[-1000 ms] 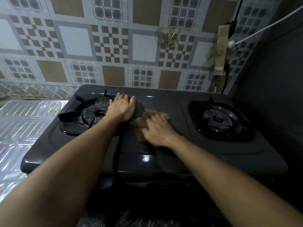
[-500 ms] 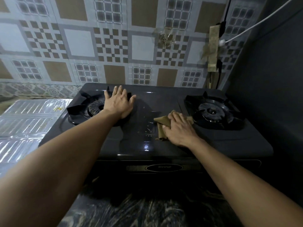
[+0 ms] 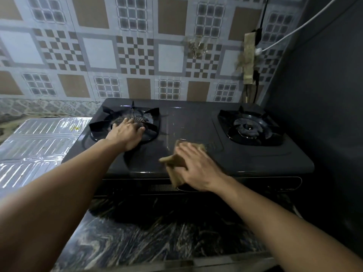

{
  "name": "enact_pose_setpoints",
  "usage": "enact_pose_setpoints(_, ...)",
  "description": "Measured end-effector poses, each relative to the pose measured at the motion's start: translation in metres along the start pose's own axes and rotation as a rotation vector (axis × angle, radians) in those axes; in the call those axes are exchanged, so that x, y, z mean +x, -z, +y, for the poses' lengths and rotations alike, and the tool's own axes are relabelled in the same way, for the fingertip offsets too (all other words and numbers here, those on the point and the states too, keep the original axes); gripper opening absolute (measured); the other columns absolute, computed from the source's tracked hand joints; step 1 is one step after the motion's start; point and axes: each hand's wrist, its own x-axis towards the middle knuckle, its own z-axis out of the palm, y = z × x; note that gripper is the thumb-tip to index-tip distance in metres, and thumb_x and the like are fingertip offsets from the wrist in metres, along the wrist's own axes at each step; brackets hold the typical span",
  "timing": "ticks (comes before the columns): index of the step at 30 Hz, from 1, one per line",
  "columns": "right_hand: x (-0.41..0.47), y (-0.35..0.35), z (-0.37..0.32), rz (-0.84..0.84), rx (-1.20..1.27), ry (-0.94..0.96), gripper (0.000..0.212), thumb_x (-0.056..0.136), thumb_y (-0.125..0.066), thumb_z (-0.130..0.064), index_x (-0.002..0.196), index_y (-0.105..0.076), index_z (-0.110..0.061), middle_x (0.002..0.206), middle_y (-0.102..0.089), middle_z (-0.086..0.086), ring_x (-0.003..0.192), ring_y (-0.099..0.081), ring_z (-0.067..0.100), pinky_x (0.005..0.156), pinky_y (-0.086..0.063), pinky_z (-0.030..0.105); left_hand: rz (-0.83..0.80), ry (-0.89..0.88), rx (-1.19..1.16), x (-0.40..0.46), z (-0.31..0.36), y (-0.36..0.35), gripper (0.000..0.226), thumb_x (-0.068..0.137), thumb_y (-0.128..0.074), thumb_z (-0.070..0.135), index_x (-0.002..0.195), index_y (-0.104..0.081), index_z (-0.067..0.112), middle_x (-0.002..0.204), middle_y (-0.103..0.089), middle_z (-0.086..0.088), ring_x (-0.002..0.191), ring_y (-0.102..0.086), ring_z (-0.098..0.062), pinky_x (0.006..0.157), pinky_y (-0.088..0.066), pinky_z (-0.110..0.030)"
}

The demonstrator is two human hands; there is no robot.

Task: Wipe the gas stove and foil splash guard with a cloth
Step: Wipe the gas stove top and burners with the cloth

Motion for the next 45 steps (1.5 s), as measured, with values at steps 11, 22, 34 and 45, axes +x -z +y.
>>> enact_pose_setpoints(11,-0.020,-0.012,-0.028,0.023,-0.128,0.008,0.082,0.071,-0.033,-0.036,0.149,-0.026,-0.012,0.159,-0.022,0.005,0.148,-0.012,0.022,0.120,-0.003,0.035,0.012,-0.042,-0.033,-0.033,0.019,-0.007,0.047,0.099,-0.032,0.040,0.127,-0.053,0.008,0.149,-0.038,-0.010,0.146,-0.018,-0.028,0.116,-0.007,-0.062)
enact_pose_setpoints(22,-0.031,-0.011,0.010,0.015,-0.178,0.120,0.072,0.082,-0.043,-0.018,0.151,-0.023,-0.013,0.157,-0.027,0.008,0.146,-0.020,0.026,0.120,-0.014,0.041,0.001,-0.154,-0.081,-0.052,0.068,0.006,0.042,0.102,-0.029,0.033,0.117,-0.056,0.005,0.140,-0.047,-0.012,0.146,-0.021,-0.030,0.115,-0.014,-0.060)
enact_pose_setpoints(34,-0.118,0.050,0.166,-0.085,-0.230,-0.172,0.083,0.079,-0.046,-0.025,0.154,-0.009,-0.016,0.162,-0.009,0.001,0.149,-0.006,0.018,0.121,-0.003,0.033,-0.146,-0.367,-0.065,-0.058,0.185,-0.023,0.043,0.102,-0.030,0.033,0.130,-0.055,0.011,0.149,-0.042,-0.005,0.149,-0.015,-0.025,0.116,-0.010,-0.059)
enact_pose_setpoints(45,-0.168,0.075,0.256,0.086,0.172,-0.622,0.061,0.101,-0.040,-0.029,0.154,-0.014,-0.016,0.162,-0.010,-0.002,0.145,-0.025,0.025,0.116,-0.026,0.038,-0.031,-0.337,-0.019,-0.073,0.248,-0.051,0.044,0.101,-0.027,0.033,0.114,-0.064,0.013,0.135,-0.054,0.001,0.148,-0.020,-0.021,0.116,-0.009,-0.059)
